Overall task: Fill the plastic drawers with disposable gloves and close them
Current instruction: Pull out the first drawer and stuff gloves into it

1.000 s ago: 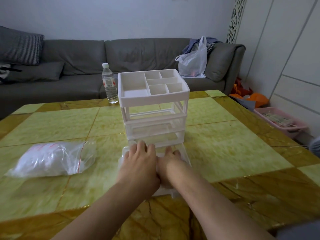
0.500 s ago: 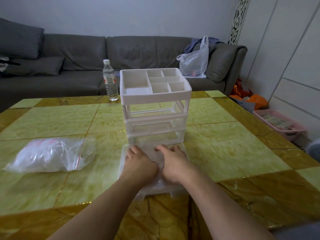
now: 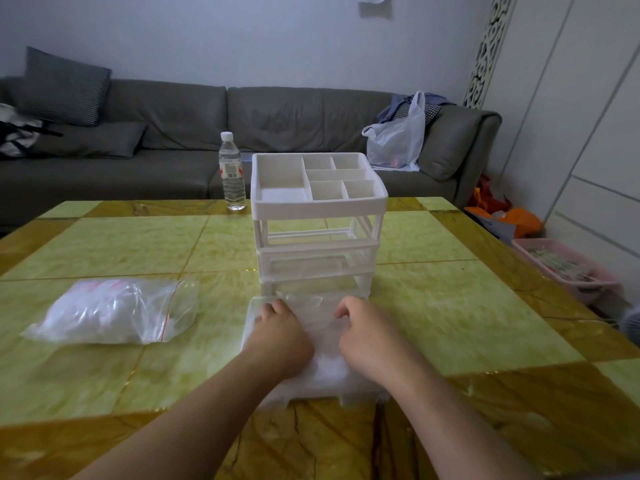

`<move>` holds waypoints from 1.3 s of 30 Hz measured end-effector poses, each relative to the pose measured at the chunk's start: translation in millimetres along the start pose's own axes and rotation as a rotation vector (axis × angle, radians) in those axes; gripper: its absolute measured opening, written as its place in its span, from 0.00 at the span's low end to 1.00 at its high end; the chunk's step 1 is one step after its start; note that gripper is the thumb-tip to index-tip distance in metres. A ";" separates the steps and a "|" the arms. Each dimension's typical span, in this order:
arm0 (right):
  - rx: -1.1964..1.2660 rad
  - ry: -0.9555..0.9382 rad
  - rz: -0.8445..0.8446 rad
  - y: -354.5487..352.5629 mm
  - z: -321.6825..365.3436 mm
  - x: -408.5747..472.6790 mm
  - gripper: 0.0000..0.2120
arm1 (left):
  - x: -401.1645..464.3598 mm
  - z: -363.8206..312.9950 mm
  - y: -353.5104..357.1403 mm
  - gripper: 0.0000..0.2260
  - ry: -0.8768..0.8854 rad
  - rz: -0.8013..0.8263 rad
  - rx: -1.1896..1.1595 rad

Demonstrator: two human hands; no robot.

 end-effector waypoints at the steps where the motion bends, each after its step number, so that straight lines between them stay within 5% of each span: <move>1: -0.005 0.000 -0.014 -2.9 -0.2 -0.3 0.21 | -0.7 1.4 -4.3 0.31 0.007 0.007 -0.001; 8: -0.267 -0.108 0.044 10.0 4.7 -0.5 0.15 | -37.1 2.2 -50.4 0.30 0.142 -0.126 0.136; 11: -0.365 -0.074 0.118 18.3 6.0 6.1 0.10 | -59.2 -13.7 -68.8 0.27 0.337 -0.375 0.429; 14: -0.414 -0.104 0.154 28.6 8.6 12.1 0.08 | -59.6 -35.5 -60.5 0.31 0.565 -0.421 0.550; 20: -0.566 -0.241 0.098 23.7 11.5 7.4 0.13 | -19.8 -19.1 -21.7 0.25 0.373 -0.098 0.478; 30: -0.470 -0.175 0.194 26.7 9.6 10.5 0.10 | -10.7 -6.5 -19.2 0.21 0.271 -0.037 0.136; 34: -0.486 -0.159 0.201 29.6 6.4 12.8 0.20 | -27.9 3.9 -56.3 0.17 0.249 -0.209 -0.119; 37: -0.495 -0.149 0.235 36.8 7.0 17.9 0.19 | -67.4 -8.0 -73.8 0.12 0.433 -0.463 -0.084; 39: -0.492 -0.130 0.237 39.3 10.0 18.6 0.22 | -79.8 -20.3 -58.2 0.13 0.532 -0.389 -0.031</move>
Point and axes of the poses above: each hand's wrist, its own x-axis towards the middle knuckle, its own y-axis out of the palm, z = x × y, the point moved 6 cm from there along x, towards the middle knuckle, and after that the axes turned 9 degrees about x, right-handed, at the moved point
